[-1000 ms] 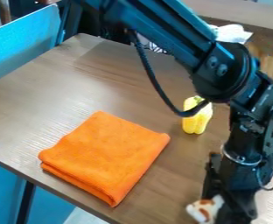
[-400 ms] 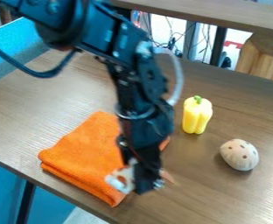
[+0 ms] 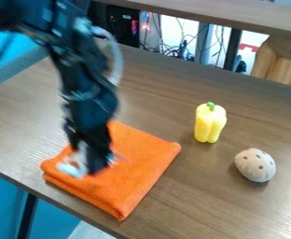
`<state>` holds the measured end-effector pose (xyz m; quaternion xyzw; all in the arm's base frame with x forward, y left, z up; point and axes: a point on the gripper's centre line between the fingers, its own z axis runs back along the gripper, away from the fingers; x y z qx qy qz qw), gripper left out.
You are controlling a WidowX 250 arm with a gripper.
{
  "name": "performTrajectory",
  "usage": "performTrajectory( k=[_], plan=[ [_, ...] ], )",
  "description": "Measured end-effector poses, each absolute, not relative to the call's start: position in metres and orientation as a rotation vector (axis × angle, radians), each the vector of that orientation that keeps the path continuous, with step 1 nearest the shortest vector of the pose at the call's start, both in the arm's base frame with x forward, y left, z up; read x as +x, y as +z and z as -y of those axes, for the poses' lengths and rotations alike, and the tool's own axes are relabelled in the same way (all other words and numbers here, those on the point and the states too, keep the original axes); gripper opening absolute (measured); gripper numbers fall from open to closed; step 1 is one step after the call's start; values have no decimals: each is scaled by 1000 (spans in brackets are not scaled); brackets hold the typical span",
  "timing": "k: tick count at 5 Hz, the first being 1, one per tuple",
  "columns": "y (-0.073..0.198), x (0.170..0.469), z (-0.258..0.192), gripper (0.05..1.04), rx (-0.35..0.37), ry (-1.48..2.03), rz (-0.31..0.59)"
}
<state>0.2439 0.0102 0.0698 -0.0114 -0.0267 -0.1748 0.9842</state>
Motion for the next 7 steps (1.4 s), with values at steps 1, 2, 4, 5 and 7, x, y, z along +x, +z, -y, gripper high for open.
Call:
performTrajectory(
  k=[1, 2, 4, 5, 7],
  plan=[
    [86, 247, -60, 611, -1, -227, 93],
    [99, 245, -115, 611, 17, -126, 115],
    [63, 241, -187, 611, -52, 3, 80],
    [38, 250, -197, 611, -82, 18, 81],
    [22, 262, -205, 673, -55, 66, 123]
  ],
)
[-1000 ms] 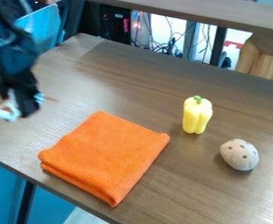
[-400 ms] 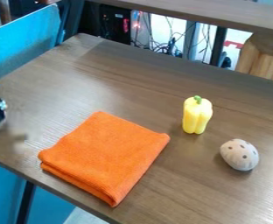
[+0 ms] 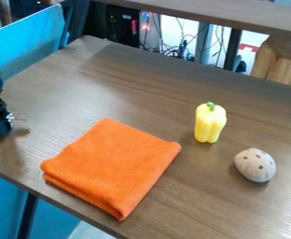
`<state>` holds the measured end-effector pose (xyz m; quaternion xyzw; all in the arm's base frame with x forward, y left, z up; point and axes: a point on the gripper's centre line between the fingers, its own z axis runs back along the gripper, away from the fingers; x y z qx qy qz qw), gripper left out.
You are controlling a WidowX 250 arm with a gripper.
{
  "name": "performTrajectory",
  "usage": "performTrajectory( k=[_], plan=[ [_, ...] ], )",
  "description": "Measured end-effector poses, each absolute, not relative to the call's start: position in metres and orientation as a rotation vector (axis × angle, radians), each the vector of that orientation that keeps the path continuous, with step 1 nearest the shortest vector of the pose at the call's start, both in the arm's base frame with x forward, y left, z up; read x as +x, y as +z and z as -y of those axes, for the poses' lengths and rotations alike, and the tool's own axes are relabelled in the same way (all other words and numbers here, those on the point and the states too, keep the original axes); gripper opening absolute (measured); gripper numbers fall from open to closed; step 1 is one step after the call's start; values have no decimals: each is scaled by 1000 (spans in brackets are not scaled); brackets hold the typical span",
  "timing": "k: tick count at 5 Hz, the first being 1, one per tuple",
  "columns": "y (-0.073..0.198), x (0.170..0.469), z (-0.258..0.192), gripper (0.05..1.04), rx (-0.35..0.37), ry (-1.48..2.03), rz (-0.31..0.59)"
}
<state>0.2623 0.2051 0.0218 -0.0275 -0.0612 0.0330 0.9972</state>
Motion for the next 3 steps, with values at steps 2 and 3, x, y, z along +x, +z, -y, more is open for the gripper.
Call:
performTrajectory(
  k=[2, 3],
  plan=[
    [24, 266, -188, 1000, -77, 90, 125],
    [51, 279, -169, 1000, -92, 94, 188]
  ],
)
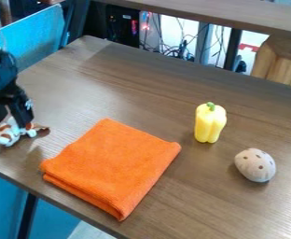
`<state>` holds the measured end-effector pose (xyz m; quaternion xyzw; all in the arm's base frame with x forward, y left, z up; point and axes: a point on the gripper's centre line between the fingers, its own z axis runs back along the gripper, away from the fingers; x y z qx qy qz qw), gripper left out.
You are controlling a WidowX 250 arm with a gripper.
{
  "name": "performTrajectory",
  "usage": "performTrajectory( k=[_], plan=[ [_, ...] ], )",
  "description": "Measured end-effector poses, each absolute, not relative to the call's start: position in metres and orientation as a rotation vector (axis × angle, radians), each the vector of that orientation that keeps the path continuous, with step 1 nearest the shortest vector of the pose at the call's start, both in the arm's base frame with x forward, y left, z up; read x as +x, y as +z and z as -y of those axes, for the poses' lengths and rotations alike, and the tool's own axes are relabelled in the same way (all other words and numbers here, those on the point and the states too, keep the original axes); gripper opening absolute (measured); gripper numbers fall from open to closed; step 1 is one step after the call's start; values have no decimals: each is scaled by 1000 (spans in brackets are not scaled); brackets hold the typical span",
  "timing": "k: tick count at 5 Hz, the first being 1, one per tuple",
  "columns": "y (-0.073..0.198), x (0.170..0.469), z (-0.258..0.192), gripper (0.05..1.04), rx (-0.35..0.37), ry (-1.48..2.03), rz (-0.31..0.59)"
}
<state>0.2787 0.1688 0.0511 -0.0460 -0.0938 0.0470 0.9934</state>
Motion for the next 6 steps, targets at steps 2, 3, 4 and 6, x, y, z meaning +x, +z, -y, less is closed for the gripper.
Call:
performTrajectory(
  k=[2, 3, 4, 6],
  plan=[
    [110, 321, -83, 1000, -143, -44, 216],
    [117, 338, -27, 1000, -174, -219, 268],
    [114, 340, 15, 1000, -198, -369, 243],
    [112, 341, 113, 1000, -191, -594, 194]
  ],
)
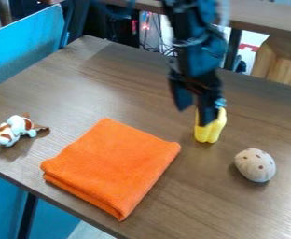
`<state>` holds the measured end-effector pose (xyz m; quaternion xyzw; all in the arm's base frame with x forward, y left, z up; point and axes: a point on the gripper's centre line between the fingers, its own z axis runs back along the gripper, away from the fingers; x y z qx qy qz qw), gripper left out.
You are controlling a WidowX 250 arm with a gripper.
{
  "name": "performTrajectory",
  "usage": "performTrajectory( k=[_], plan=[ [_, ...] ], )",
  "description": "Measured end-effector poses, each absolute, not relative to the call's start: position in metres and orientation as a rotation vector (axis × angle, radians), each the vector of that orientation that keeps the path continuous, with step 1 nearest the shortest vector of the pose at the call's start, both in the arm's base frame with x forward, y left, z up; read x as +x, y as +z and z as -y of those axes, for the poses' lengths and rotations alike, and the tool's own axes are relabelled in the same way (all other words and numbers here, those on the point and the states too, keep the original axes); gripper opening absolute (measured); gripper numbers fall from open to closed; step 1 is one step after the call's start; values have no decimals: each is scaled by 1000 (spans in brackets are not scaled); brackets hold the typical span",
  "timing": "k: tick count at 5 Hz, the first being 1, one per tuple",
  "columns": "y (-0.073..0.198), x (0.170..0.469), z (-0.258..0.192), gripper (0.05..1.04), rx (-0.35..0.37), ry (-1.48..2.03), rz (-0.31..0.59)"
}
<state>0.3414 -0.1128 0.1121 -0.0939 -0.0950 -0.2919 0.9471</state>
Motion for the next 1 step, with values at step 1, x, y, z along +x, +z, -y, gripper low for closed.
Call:
performTrajectory(
  k=[1],
  plan=[
    [94, 344, 150, 1000, -136, -637, 90]
  ],
)
